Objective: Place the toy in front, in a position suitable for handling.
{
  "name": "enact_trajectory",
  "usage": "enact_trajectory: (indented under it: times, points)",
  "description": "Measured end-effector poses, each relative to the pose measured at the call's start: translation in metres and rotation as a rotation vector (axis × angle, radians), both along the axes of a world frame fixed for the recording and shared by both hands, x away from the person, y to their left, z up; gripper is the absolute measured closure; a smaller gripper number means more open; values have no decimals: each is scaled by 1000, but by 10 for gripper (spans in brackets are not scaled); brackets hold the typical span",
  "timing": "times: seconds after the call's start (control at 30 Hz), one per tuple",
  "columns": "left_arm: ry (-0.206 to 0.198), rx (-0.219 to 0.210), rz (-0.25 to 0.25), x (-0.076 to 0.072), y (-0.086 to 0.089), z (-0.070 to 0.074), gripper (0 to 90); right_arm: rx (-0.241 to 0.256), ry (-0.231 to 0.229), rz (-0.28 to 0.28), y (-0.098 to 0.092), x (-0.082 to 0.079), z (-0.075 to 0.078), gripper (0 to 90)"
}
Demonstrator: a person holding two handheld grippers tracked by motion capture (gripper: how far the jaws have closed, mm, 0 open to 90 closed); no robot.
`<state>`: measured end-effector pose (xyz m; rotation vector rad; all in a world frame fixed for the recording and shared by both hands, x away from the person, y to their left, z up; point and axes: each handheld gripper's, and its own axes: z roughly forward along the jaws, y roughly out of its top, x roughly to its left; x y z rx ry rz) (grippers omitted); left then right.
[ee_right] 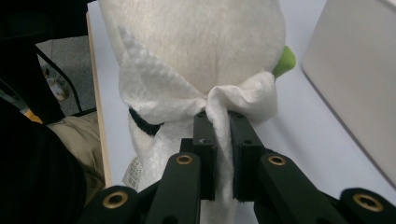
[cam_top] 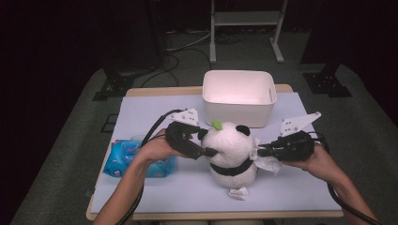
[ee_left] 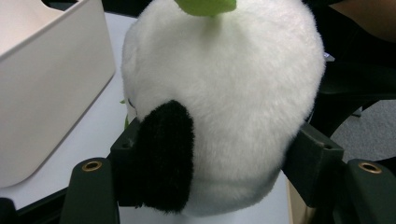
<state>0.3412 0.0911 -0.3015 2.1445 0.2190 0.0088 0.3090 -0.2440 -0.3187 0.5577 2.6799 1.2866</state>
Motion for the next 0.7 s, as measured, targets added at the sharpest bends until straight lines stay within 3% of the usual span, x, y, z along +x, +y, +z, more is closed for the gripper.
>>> enact_trajectory:
  times: [0.2,0.4,0.7]
  points:
    - [-16,15,10,-2,5,6,327,-12,-27,7,5,0,16,823]
    - [-14,29,10,-2,8,7,327,-11,-41,16,9,1,23,823]
    - [-18,70,9,-2,4,4,327,35,-46,24,7,0,30,823]
